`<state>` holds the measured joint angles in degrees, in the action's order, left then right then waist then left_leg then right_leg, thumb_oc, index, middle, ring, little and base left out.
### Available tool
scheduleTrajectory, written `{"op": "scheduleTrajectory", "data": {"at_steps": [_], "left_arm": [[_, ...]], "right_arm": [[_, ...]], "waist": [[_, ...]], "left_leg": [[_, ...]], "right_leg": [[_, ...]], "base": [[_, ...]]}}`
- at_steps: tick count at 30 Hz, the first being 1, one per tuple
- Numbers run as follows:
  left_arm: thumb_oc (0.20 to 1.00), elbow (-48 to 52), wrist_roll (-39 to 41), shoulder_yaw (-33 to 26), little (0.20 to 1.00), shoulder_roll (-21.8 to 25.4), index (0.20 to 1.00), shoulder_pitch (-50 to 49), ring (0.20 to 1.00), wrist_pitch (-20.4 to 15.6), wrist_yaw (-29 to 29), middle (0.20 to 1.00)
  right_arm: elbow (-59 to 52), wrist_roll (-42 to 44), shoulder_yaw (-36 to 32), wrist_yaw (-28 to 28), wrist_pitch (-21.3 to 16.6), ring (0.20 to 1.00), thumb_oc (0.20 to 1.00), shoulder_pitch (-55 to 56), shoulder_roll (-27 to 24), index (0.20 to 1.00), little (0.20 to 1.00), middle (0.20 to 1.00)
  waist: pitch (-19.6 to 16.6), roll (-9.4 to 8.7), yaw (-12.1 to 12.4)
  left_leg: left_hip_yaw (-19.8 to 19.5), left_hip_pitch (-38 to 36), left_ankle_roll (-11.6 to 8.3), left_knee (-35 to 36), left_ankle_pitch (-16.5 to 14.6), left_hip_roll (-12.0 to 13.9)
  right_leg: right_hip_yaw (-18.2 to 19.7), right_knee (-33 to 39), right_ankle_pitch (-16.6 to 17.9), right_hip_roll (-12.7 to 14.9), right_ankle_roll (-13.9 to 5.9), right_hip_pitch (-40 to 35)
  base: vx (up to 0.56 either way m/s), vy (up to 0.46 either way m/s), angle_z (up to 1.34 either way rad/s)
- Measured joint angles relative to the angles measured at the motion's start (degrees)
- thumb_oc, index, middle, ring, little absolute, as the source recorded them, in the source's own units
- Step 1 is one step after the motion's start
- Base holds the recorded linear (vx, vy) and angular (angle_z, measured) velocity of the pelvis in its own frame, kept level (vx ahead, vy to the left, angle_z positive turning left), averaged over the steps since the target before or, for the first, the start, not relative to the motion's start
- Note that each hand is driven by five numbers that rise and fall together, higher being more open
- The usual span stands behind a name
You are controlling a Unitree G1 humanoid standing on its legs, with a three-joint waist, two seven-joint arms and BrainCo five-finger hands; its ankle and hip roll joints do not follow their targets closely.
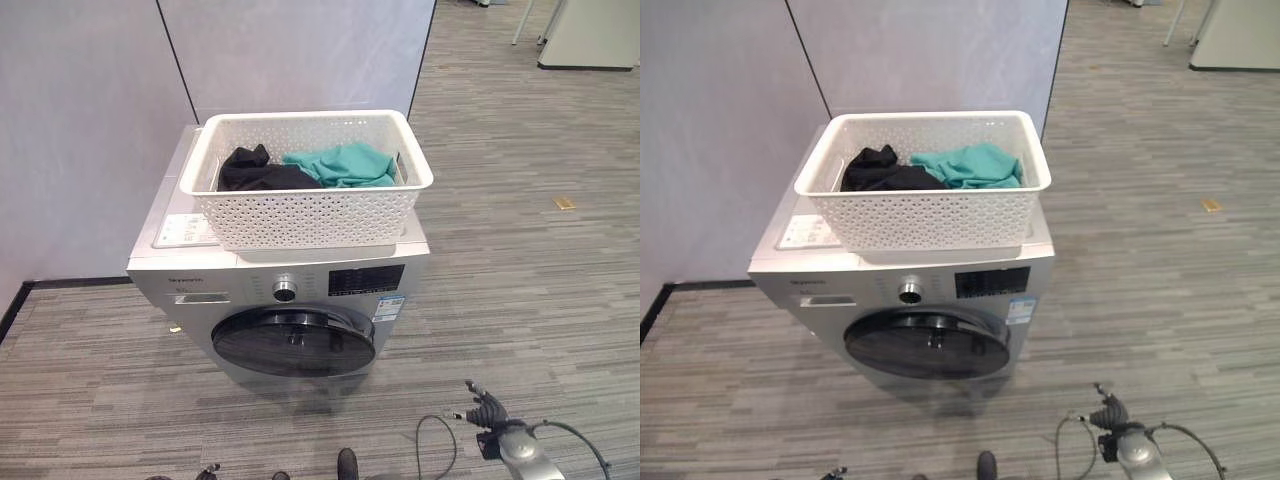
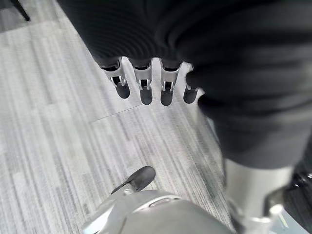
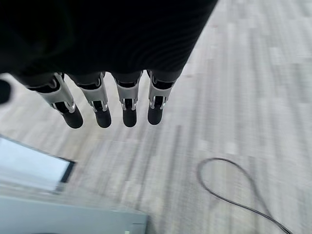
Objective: Grab the laundry basket,head to the washer,open it,put in the laundry and shut it.
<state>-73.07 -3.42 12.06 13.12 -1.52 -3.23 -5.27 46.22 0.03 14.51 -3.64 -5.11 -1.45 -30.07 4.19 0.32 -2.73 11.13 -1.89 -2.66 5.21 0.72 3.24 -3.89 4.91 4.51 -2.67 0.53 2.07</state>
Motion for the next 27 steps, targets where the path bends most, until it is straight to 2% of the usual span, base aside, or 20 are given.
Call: {"op": "scheduleTrajectory", "data": {"at_steps": [6,7,10,12,27], "left_arm": [[1.0,0.44,-0.1,0.01,1.0,0.05,1.0,1.05,1.0,-0.33,-0.05,1.0],[1.0,0.54,0.05,0.0,1.0,0.04,1.0,1.33,1.0,-0.4,-0.08,1.0],[1.0,0.8,0.04,0.12,1.0,0.04,1.0,1.91,1.0,-0.37,-0.1,1.0],[1.0,1.82,0.24,0.39,1.0,0.0,1.0,1.35,1.0,-0.39,-0.46,1.0],[1.0,2.9,1.3,0.55,1.0,-0.01,1.0,1.11,1.0,-1.7,-0.87,1.0]], "right_arm": [[-0.38,-1.42,3.69,0.07,-0.29,1.0,1.0,-6.58,-1.28,1.0,1.0,1.0],[-0.21,-1.41,4.71,0.04,-0.17,1.0,1.0,-8.82,-1.14,1.0,1.0,1.0],[-0.04,-1.41,5.92,0.05,-0.33,1.0,1.0,-11.54,-0.85,1.0,1.0,1.0],[0.57,-1.33,6.73,0.04,-0.25,1.0,1.0,-13.44,-0.22,1.0,1.0,1.0],[4.33,-1.44,9.51,-1.32,-0.15,1.0,1.0,-19.8,2.6,1.0,1.0,1.0]], "waist": [[0.84,-0.39,1.71],[1.49,-0.09,2.69],[2.06,0.09,2.41],[2.74,0.44,3.84],[4.57,1.2,5.97]], "left_leg": [[-1.51,2.1,-0.02,-0.18,1.04,0.0],[-1.93,2.52,-0.03,-0.15,1.24,0.0],[-2.78,2.95,-0.06,-0.18,1.42,-0.1],[-3.07,3.1,-0.06,-0.17,1.47,-0.1],[-8.96,6.11,-0.19,-0.19,3.05,-0.68]], "right_leg": [[-1.44,-0.03,0.32,0.03,-0.09,1.87],[-1.87,-0.03,0.38,0.08,-0.12,1.83],[-2.8,-0.01,0.34,0.22,-0.19,2.08],[-3.09,-0.01,0.29,0.25,-0.26,2.05],[-8.53,-0.01,-0.27,0.95,-1.03,2.89]], "base": [[-0.02,-0.007,0.13],[0.01,0.0,0.1],[0.0,0.001,0.18],[-0.02,0.01,0.1],[0.01,0.01,0.19]]}}
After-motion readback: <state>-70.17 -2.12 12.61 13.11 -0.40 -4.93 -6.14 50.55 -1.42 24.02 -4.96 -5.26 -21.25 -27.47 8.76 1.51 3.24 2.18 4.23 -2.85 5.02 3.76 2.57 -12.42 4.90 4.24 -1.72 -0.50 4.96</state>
